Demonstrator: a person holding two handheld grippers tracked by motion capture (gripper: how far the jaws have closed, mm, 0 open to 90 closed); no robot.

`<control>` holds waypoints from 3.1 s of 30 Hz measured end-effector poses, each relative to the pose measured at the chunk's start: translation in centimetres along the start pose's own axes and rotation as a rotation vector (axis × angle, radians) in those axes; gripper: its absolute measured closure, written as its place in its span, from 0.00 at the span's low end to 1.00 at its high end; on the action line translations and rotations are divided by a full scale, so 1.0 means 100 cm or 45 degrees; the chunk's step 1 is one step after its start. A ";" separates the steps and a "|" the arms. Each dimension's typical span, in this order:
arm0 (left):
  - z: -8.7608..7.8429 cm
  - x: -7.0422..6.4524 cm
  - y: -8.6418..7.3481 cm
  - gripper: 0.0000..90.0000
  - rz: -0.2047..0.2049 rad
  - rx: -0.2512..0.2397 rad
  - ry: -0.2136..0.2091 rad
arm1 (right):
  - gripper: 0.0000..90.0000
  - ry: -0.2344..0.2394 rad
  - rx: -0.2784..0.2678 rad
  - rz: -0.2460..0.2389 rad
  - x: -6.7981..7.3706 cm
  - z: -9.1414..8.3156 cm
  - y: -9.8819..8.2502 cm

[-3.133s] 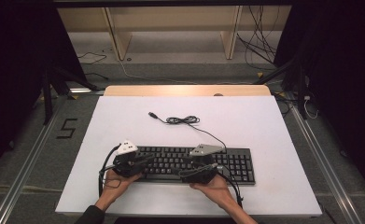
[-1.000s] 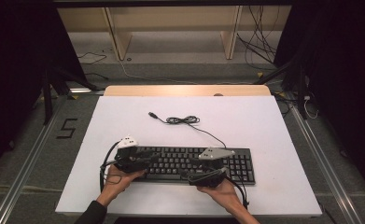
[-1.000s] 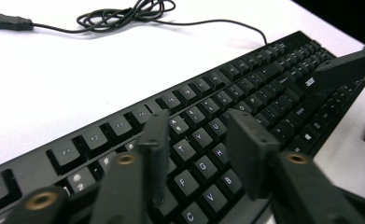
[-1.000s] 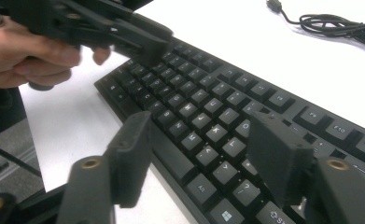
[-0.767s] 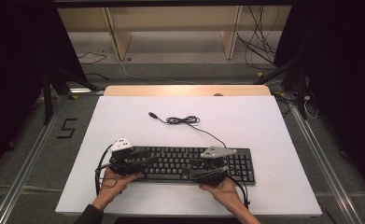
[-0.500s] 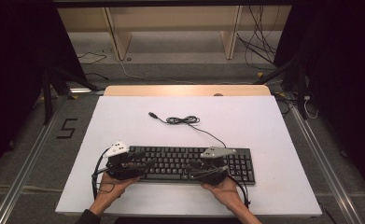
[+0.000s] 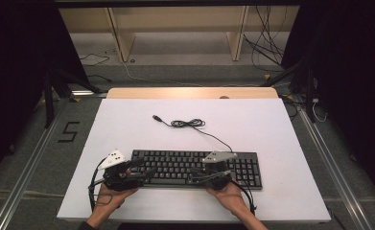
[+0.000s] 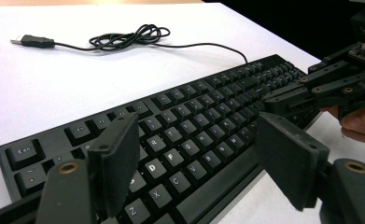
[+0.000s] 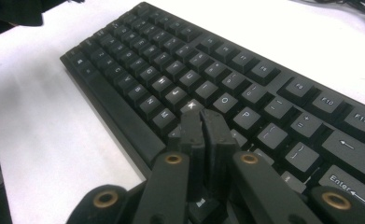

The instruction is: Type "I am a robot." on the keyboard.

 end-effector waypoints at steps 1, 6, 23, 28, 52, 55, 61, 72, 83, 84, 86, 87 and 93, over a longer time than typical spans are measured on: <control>-0.001 0.000 0.000 0.34 0.003 -0.001 0.000 | 0.99 -0.003 0.002 0.000 0.000 0.001 0.000; -0.003 -0.001 -0.002 0.33 0.004 -0.002 0.004 | 1.00 -0.004 0.020 -0.005 0.001 0.005 -0.002; -0.005 -0.003 -0.008 0.31 0.015 0.023 0.003 | 1.00 -0.015 0.067 -0.006 0.000 0.012 -0.006; -0.006 -0.003 -0.009 0.31 0.010 0.022 0.005 | 1.00 -0.012 0.073 -0.007 0.001 0.013 -0.007; -0.007 -0.002 -0.008 0.31 0.016 0.018 0.008 | 0.90 0.013 0.029 -0.011 0.000 0.007 -0.004; -0.008 -0.002 -0.008 0.31 0.014 0.015 0.010 | 0.86 0.025 -0.010 -0.004 -0.002 0.001 -0.001; -0.007 -0.002 -0.008 0.31 0.011 0.018 0.008 | 0.77 0.047 -0.052 0.011 -0.004 -0.011 0.002; -0.008 -0.002 -0.008 0.31 0.009 0.015 0.007 | 0.60 0.058 -0.134 0.022 -0.006 -0.029 0.009; -0.007 -0.003 -0.008 0.31 0.005 0.015 0.001 | 0.48 0.029 -0.201 0.049 -0.013 -0.056 0.004; -0.007 -0.003 -0.008 0.31 0.004 0.014 0.000 | 0.48 0.021 -0.208 0.054 -0.013 -0.059 0.004; -0.007 -0.003 -0.008 0.31 0.003 0.014 -0.001 | 0.47 0.016 -0.216 0.054 -0.015 -0.064 0.002; -0.007 -0.003 -0.008 0.31 0.003 0.014 -0.002 | 0.46 0.011 -0.222 0.052 -0.015 -0.067 0.002; -0.010 -0.004 -0.008 0.30 0.000 0.019 -0.006 | 0.42 -0.023 -0.238 0.053 -0.020 -0.083 -0.005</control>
Point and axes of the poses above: each handheld gripper's, and its own axes: z roughly forward along the jaws, y roughly out of its top, x roughly to its left, the point moved 1 cm from there along z, roughly forward along the jaws, and after that the axes turned 12 degrees about -x, right-handed, at the moved point
